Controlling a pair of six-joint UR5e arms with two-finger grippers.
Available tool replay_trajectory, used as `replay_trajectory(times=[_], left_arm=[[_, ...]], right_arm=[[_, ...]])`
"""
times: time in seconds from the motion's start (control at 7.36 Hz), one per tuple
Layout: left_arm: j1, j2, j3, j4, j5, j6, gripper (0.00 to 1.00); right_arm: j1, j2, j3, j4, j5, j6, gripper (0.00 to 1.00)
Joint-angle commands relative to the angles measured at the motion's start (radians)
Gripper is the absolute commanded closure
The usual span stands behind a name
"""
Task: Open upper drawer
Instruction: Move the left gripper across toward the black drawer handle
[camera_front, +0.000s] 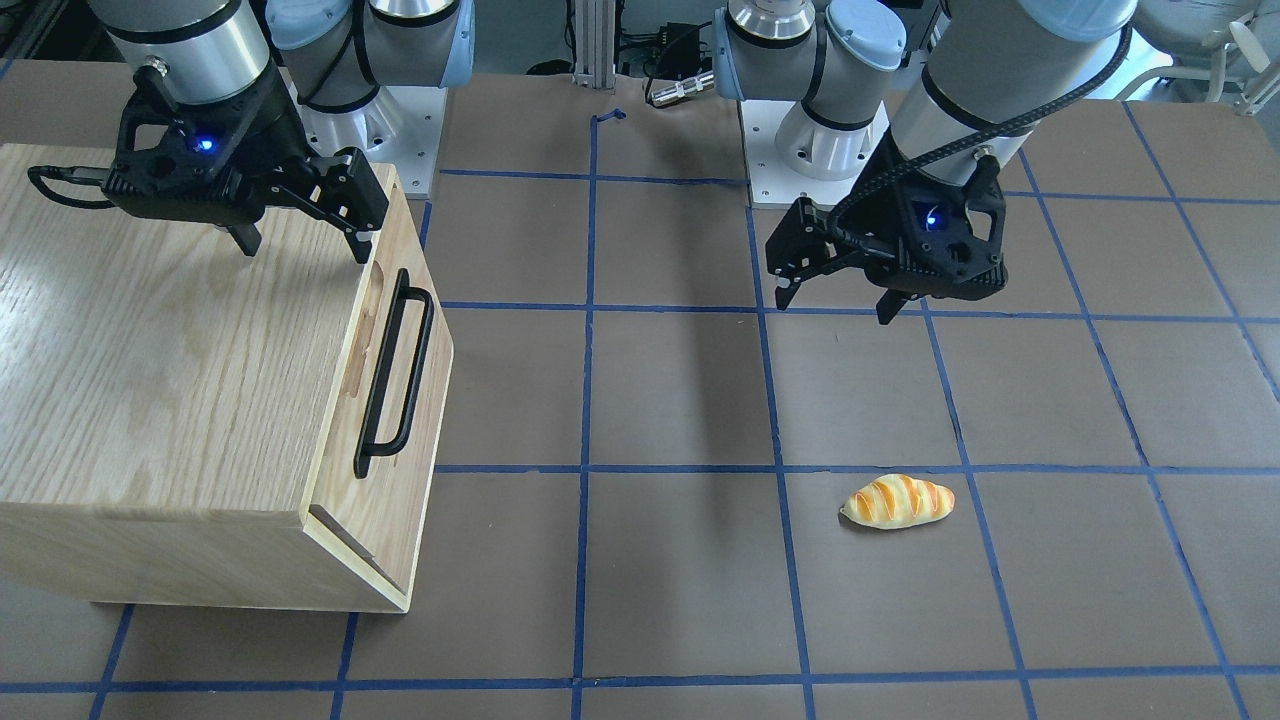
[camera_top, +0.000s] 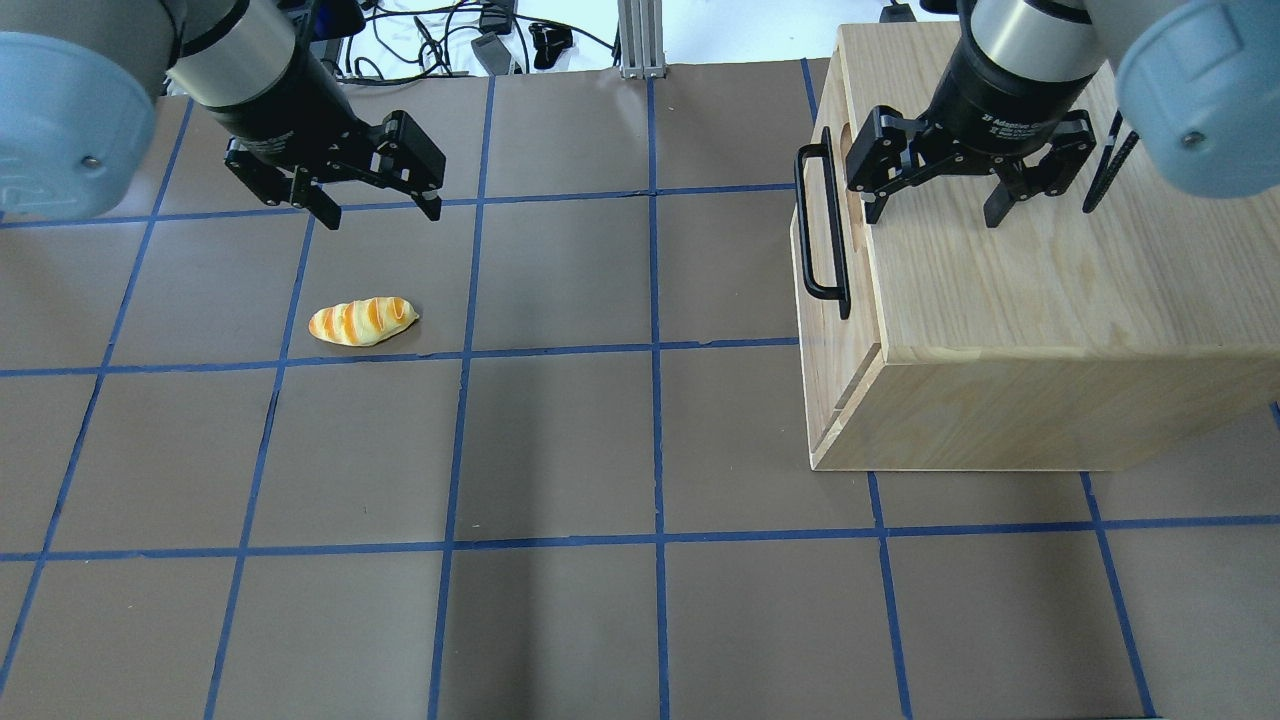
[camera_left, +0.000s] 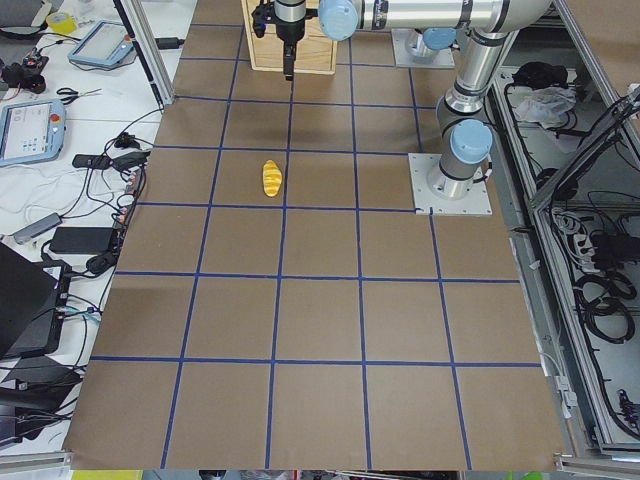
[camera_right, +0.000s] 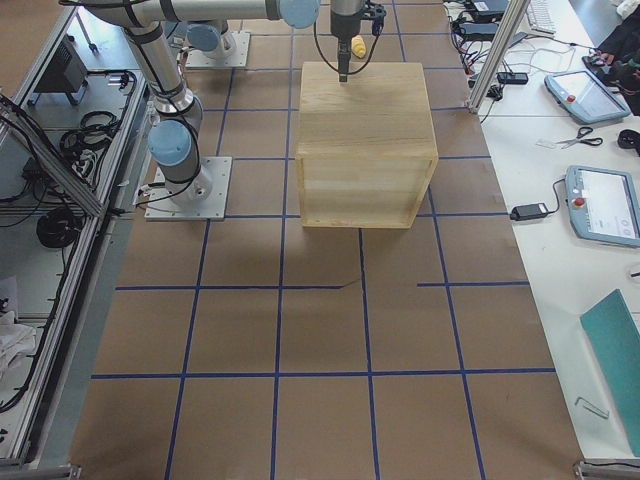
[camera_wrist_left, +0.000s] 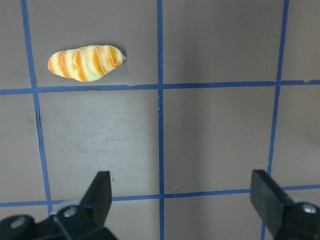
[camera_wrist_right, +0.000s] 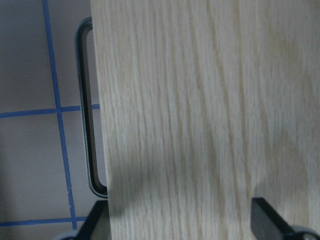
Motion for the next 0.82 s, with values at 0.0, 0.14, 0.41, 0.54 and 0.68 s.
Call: replay_trajectory(times=[0.0, 0.14, 0.41, 0.54, 0.68], left_arm=[[-0.069, -0.050, 0.004, 0.119, -0.113, -0.050, 0.00], [-0.098, -0.075, 0.004, 0.194, -0.150, -0.101, 0.00], [-0.193, -0.111, 0.005, 0.269, -0.150, -0.188, 0.00], [-0.233, -0.133, 0.005, 0.306, -0.150, -0.240, 0.00], [-0.262, -0.153, 0.005, 0.316, -0.150, -0.314, 0.00]], right_arm=[[0.000, 0.000, 0.000, 0.000, 0.000, 0.000, 0.00], [0.000, 0.000, 0.000, 0.000, 0.000, 0.000, 0.00], [0.000, 0.000, 0.000, 0.000, 0.000, 0.000, 0.00], [0.000, 0.000, 0.000, 0.000, 0.000, 0.000, 0.00], [0.000, 0.000, 0.000, 0.000, 0.000, 0.000, 0.00]])
